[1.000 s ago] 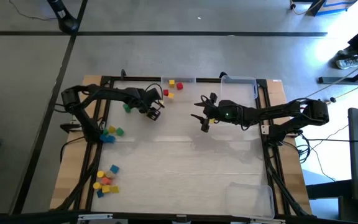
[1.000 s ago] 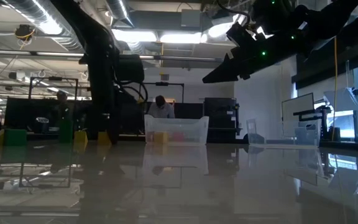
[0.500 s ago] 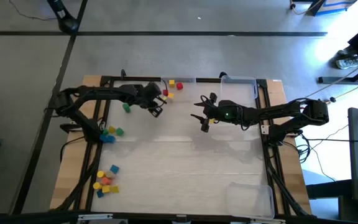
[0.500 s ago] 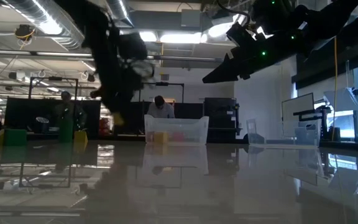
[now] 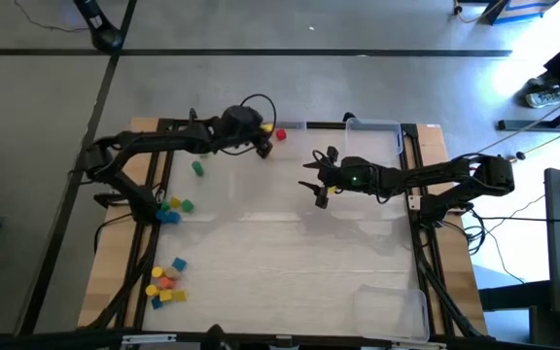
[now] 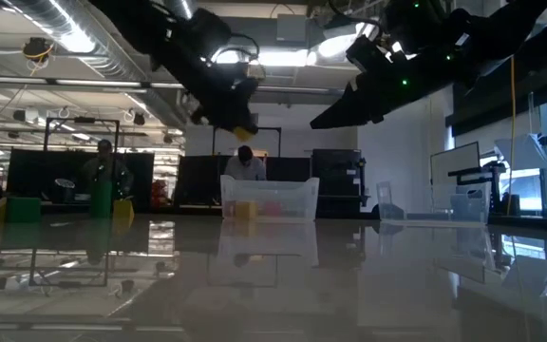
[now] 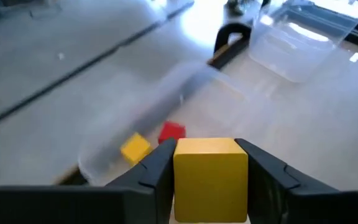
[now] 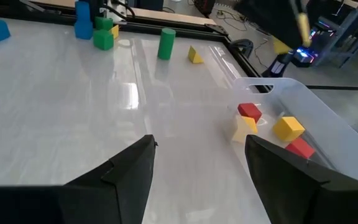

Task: Sort blocks by size
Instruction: Put the square yellow block into the top left transparent bin

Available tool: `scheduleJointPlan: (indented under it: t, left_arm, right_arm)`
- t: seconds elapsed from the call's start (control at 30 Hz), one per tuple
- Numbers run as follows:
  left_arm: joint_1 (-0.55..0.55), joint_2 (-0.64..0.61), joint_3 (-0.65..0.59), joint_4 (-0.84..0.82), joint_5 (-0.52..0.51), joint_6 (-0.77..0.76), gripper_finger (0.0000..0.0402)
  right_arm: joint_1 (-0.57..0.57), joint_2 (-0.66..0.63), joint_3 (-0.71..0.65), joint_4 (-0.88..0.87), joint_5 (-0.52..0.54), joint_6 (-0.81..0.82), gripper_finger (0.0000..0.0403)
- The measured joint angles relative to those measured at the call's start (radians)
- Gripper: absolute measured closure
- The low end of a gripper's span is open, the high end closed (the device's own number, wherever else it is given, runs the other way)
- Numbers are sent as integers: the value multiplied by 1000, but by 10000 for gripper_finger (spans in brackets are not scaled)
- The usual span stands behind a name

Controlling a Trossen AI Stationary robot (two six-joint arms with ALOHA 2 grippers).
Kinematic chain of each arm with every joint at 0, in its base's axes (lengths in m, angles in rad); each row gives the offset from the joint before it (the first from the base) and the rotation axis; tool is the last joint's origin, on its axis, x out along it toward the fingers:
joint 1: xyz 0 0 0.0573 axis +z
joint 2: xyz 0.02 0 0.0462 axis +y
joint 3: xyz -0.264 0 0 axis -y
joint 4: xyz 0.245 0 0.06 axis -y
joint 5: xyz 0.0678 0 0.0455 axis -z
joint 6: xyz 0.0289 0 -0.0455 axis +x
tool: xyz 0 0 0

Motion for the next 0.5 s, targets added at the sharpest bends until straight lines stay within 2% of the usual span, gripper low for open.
scheduleJointPlan:
  t: [0.27, 0.5]
  left_arm:
    - [39, 120, 0, 169, 1, 72, 262]
    - [54, 133, 0, 154, 25, 53, 261]
  right_arm:
    - [0, 0, 0, -2, -9, 0, 152]
    - [0, 0, 0, -2, -9, 0, 152]
